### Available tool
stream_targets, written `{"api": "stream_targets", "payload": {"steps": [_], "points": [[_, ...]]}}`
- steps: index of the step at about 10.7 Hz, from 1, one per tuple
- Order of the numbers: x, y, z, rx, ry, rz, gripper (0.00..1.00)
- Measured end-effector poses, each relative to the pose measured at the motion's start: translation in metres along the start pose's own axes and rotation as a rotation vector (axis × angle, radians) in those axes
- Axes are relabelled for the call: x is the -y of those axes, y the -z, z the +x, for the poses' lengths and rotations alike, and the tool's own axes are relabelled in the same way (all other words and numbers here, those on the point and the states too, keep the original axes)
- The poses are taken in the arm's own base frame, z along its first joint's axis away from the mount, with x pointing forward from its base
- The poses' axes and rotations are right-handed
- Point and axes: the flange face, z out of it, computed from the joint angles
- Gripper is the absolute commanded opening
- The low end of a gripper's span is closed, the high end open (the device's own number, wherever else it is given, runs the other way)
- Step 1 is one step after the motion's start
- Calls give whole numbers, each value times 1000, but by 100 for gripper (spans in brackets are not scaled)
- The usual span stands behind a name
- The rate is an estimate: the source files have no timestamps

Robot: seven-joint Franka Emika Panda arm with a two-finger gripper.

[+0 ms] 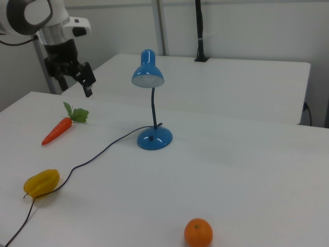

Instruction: Turn off lamp

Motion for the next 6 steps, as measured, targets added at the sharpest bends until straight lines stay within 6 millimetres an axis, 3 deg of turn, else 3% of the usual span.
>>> {"api": "stream_targets", "payload": {"steps": [6], "points": [[-5, -1, 6, -32, 106, 0, 100]]}}
